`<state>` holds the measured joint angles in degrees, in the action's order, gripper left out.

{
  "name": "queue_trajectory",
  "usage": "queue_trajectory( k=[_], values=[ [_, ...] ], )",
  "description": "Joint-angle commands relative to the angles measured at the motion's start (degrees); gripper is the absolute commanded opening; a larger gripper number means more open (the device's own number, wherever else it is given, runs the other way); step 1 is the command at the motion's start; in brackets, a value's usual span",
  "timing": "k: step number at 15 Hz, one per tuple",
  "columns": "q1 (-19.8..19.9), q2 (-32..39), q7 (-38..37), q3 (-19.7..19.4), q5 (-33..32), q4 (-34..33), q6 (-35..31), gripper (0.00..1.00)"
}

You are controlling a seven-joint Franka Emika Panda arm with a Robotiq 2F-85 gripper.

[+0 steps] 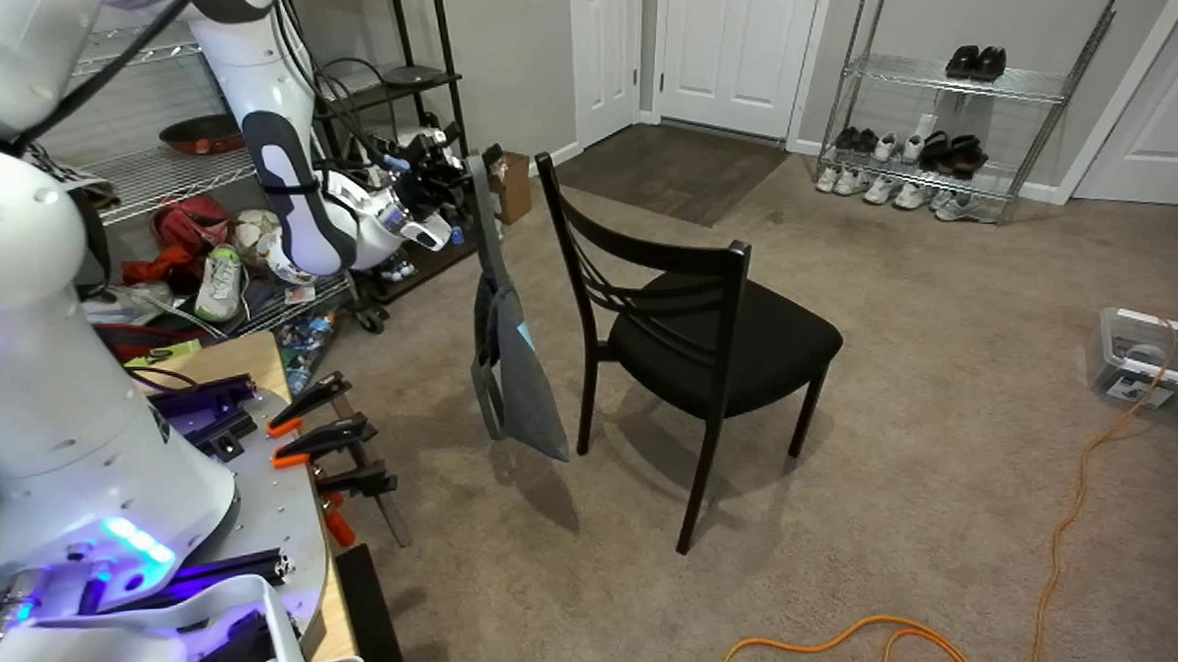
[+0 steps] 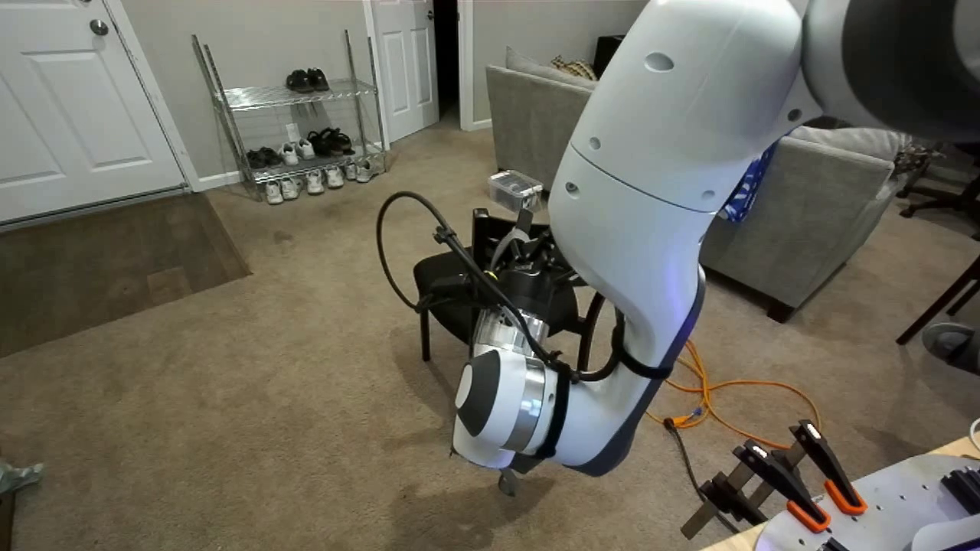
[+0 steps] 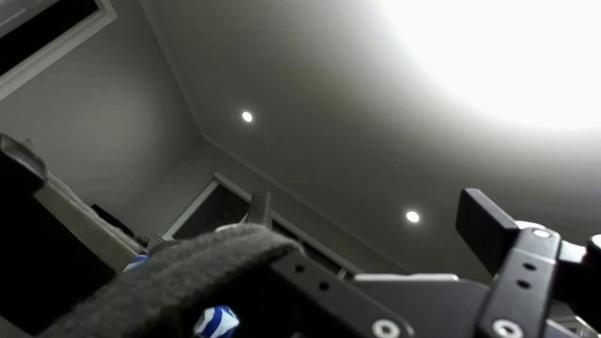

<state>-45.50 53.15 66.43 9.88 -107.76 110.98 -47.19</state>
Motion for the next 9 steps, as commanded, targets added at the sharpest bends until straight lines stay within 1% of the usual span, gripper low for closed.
queue_trajectory(
  k=[1, 5, 9],
  values=[
    [4.3, -2.5, -5.9, 2.9, 4.1, 5.2, -0.5, 1.00],
    [9.0, -1.9, -8.7, 4.5, 6.4, 6.8, -2.3, 1.00],
    [14.2, -2.0, -9.6, 5.5, 6.0, 7.8, -5.9, 1.00]
  ],
)
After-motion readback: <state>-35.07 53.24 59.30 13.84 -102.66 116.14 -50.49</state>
